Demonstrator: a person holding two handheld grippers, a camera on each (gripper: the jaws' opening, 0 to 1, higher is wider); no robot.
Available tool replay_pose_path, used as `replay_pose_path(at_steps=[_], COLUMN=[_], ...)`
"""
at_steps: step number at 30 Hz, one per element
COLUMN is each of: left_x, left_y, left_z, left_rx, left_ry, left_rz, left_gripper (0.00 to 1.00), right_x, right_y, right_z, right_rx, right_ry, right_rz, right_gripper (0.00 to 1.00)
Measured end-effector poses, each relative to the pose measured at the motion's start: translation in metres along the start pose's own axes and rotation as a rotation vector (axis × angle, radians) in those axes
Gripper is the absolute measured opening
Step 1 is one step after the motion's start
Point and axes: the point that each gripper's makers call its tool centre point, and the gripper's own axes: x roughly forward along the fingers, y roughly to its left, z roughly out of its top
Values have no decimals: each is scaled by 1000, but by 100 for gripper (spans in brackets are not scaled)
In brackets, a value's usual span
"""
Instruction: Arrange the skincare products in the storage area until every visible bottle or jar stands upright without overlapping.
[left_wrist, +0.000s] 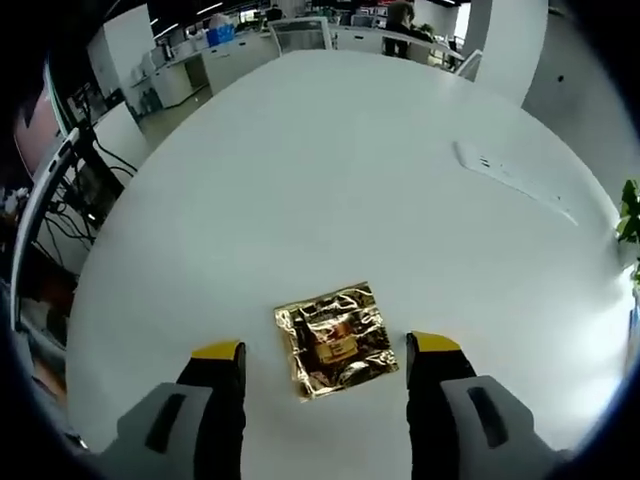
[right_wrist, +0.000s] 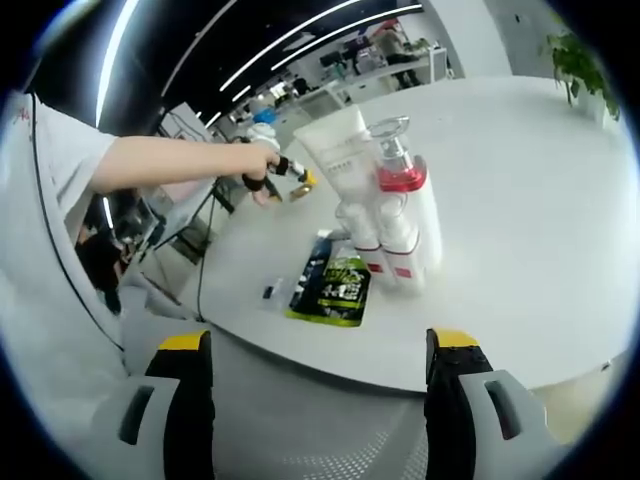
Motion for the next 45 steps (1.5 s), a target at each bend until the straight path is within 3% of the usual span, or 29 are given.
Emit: replay_pose_path(at_steps=[5, 19, 22, 26, 32, 33, 36, 38, 42, 44, 45], left_x=[7, 10, -9, -17, -34, -45, -49, -59, -63, -73, -69], left_y=[-6, -12, -16, -23, -20, -15, -17, -10, -6, -7, -5], left_z=[8, 20, 17, 15, -1, -14, -26, -45, -60, -77, -72], left_rx=[40, 80, 93, 110, 115, 113, 100, 89, 113, 128, 131], left_ry=[-13, -33, -46, -69, -86, -87, -70, -62, -49, -41, -39], left_rz=[-23, -57, -74, -108, -166, -170, -201, -211, -216, -223, -224], left_gripper=[35, 31, 31, 31, 31, 31, 31, 31, 30, 30, 30], right_x=[0, -1, -1, -2, -2, -3, -2, -2, -1, 0, 0], right_y=[0, 0, 1, 3, 7, 7, 8, 9, 9, 9, 9], right_z=[0, 1, 1, 1, 3, 3, 4, 4, 3, 3, 2], right_rx=[4, 12, 12, 3, 0, 0, -11, -19, -31, -38, -42], right_ry=[2, -6, -7, -4, -16, -15, -18, -20, -20, -21, -18], right_rz=[3, 9, 14, 21, 38, 35, 45, 53, 51, 54, 55], right_gripper=[88, 88, 88, 88, 90, 89, 90, 91, 93, 93, 93])
